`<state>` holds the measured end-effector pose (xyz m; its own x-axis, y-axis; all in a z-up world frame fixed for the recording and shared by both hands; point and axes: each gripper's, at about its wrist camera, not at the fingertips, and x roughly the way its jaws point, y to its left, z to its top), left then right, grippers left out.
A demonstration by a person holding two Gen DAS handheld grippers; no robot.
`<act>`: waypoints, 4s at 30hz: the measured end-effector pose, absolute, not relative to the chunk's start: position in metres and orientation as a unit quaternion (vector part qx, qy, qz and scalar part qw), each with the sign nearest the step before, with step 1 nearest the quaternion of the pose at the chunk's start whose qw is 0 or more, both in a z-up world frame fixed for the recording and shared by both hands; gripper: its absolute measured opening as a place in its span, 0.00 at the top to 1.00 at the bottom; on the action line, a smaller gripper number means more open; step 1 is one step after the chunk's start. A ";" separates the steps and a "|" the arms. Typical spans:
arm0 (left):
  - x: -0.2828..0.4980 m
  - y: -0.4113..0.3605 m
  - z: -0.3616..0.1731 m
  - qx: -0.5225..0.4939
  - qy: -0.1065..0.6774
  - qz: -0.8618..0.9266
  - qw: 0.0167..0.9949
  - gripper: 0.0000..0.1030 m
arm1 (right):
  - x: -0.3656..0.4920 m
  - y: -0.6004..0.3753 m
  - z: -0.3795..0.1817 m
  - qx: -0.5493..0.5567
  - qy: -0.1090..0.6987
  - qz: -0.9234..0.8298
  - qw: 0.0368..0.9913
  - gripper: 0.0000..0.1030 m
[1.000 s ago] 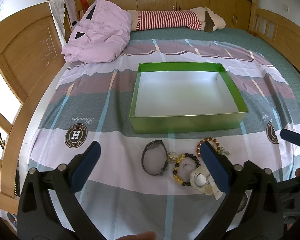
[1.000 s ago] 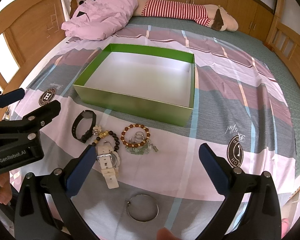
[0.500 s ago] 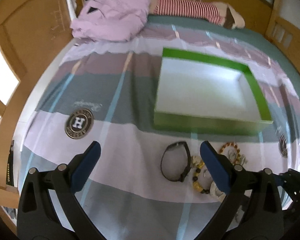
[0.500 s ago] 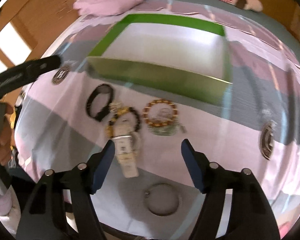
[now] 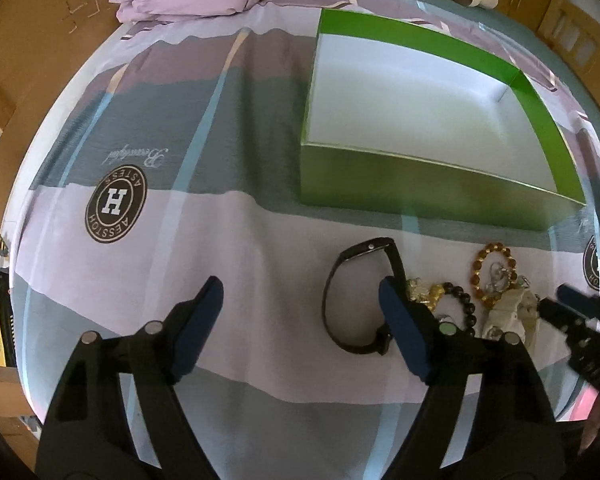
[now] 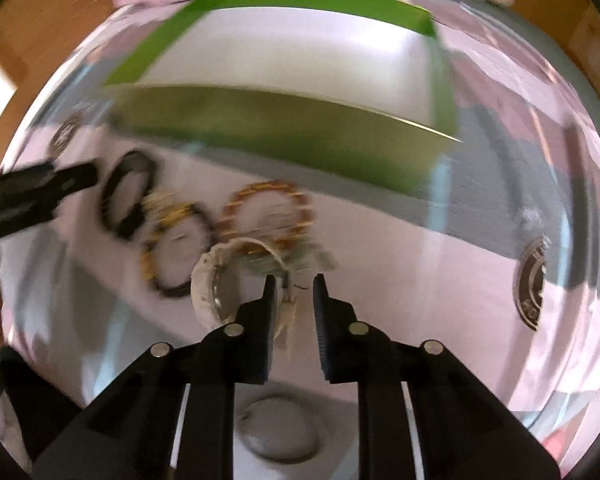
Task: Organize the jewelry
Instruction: 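Reach the right gripper to the white watch strap and grasp it, then carry the white watch into the green box with the right gripper while the left gripper grasps the black watch, then release the white watch in the box while the left gripper drops the black watch beside it, then grasp the silver charm chain with the right gripper while the left gripper grasps the black bead bracelet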
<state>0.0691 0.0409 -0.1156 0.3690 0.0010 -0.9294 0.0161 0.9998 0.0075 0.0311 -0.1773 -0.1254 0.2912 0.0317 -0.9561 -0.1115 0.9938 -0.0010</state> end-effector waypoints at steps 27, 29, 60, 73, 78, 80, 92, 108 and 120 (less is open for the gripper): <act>0.077 0.031 -0.130 0.008 0.575 -0.042 0.817 0.99 | 0.019 -0.172 -0.134 -0.014 0.609 0.092 0.787 0.92; 0.076 0.035 -0.119 0.000 0.564 -0.048 0.825 0.99 | 0.020 -0.179 -0.129 -0.006 0.603 0.093 0.793 0.92; 0.151 0.031 -0.078 -0.052 0.457 -0.050 0.887 0.90 | 0.104 -0.227 -0.064 0.140 0.459 0.069 0.875 0.92; 0.098 0.021 -0.076 -0.001 0.479 -0.082 0.874 0.74 | 0.093 -0.223 -0.066 0.177 0.488 0.144 0.842 0.63; 0.080 0.020 -0.101 0.004 0.525 -0.083 0.847 0.64 | 0.058 -0.186 -0.073 0.108 0.525 0.199 0.821 0.68; 0.073 0.018 -0.113 0.007 0.546 -0.090 0.833 0.63 | 0.055 -0.173 -0.091 0.050 0.551 0.167 0.816 0.68; 0.061 0.003 -0.160 0.053 0.601 -0.102 0.791 0.63 | 0.075 -0.170 -0.143 0.015 0.595 0.090 0.799 0.82; 0.068 0.012 -0.151 0.050 0.592 -0.065 0.802 0.51 | 0.076 -0.204 -0.120 0.079 0.610 0.102 0.782 0.85; 0.071 -0.012 -0.157 0.062 0.600 -0.088 0.793 0.50 | 0.064 -0.194 -0.112 0.084 0.585 0.141 0.794 0.93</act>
<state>0.0714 -0.0122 -0.1575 0.2646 -0.0652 -0.9621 0.2133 0.9769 -0.0075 0.0639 -0.1945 -0.1124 0.2751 0.3231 -0.9055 -0.1260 0.9458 0.2992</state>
